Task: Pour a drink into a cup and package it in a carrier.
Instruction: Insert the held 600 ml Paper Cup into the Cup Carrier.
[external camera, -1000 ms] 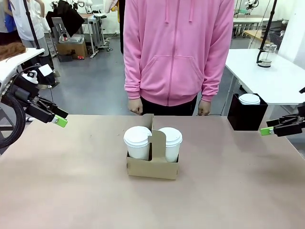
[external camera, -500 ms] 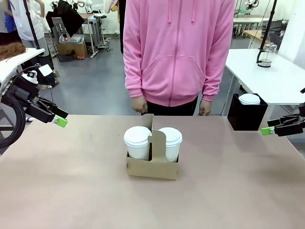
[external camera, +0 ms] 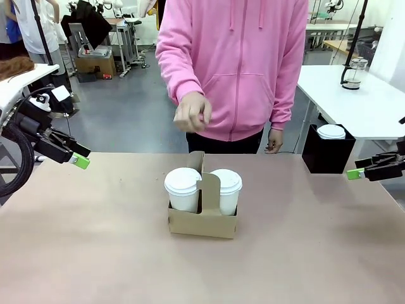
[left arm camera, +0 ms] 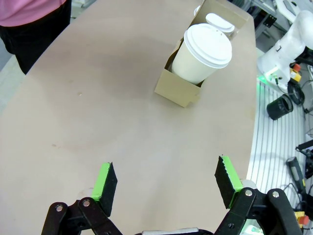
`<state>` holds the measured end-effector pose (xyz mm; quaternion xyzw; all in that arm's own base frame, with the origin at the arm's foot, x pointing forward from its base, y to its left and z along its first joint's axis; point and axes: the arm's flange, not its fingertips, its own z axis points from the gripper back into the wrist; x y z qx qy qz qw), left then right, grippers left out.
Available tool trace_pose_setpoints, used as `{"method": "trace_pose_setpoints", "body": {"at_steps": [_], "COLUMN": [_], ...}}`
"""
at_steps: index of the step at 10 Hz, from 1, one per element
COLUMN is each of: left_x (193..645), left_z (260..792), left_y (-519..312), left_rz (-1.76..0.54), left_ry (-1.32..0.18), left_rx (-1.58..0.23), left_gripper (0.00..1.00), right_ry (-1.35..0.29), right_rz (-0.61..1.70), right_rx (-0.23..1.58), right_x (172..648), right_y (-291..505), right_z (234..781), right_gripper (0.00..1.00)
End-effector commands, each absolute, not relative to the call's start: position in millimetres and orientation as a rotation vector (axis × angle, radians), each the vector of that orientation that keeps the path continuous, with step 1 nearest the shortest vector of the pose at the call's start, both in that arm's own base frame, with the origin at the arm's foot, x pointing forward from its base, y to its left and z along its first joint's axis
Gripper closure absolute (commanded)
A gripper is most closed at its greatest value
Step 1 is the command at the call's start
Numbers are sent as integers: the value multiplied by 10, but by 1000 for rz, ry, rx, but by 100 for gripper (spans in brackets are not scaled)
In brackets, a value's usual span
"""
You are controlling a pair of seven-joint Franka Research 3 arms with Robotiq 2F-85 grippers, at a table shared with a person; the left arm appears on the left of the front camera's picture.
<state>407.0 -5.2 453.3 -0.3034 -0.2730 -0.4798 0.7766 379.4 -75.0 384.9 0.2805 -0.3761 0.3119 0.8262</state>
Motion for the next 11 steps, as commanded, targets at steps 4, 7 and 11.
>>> {"method": "trace_pose_setpoints", "body": {"at_steps": [4,7,11], "left_x": [4064,4064,4064], "left_z": [4526,4526,4526], "left_y": [-45,-45,-45], "left_rz": [-1051,-1051,-1051], "left_ry": [-599,-599,-599], "left_rx": [-663,-663,-663], "left_gripper": [0,0,0], "right_ry": [-802,-802,-802], "right_rz": [668,668,668], "right_rx": [604,604,604], "right_x": [3782,3782,3782], "right_y": [-757,-757,-757], "right_z": [3863,3863,3863], "right_gripper": [0,0,0]}}
